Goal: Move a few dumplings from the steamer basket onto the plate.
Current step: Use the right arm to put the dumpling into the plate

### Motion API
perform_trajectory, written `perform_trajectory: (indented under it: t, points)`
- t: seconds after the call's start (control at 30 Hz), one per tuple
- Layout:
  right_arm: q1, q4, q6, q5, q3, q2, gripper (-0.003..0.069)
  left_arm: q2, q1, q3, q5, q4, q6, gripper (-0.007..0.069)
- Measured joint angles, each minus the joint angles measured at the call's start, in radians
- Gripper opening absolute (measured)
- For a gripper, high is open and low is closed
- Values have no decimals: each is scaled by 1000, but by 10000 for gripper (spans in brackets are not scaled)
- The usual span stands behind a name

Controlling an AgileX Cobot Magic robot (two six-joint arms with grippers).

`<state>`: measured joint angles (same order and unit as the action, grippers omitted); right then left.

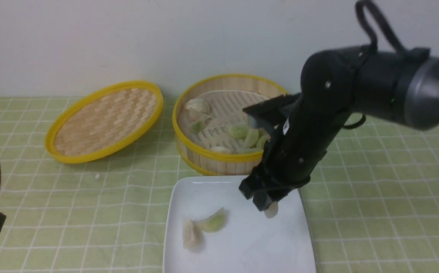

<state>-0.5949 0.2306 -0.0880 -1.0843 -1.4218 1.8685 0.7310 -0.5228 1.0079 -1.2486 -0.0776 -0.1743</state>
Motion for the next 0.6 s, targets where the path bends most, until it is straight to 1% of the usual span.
perform_trajectory:
  t: [0.1, 0.2, 0.3, 0.37, 0.4, 0.43, 0.5, 0.53, 0.6]
  points:
    - [-4, 15, 10, 75, 10, 51, 215, 0, 0, 0, 1, 0, 0, -6]
    - [-4, 43, 11, 113, 10, 80, 221, 0, 0, 0, 1, 0, 0, -6]
    - [-4, 48, 12, 147, 12, 86, 293, 0, 0, 0, 1, 0, 0, -6]
    - [-4, 48, 19, 157, 12, 85, 374, 0, 0, 0, 1, 0, 0, -6]
    - [-4, 48, 23, 148, 9, 85, 407, 0, 0, 0, 1, 0, 0, -6]
    - [-4, 48, 24, 148, 8, 85, 416, 0, 0, 0, 1, 0, 0, -6]
    - [-4, 42, 31, 95, -25, 83, 496, 0, 0, 0, 1, 0, 0, -6]
    - [-4, 34, 35, 66, -48, 80, 515, 0, 0, 0, 1, 0, 0, -6]
    - [-4, 22, 38, 7, -83, 68, 522, 0, 0, 0, 1, 0, 0, -6]
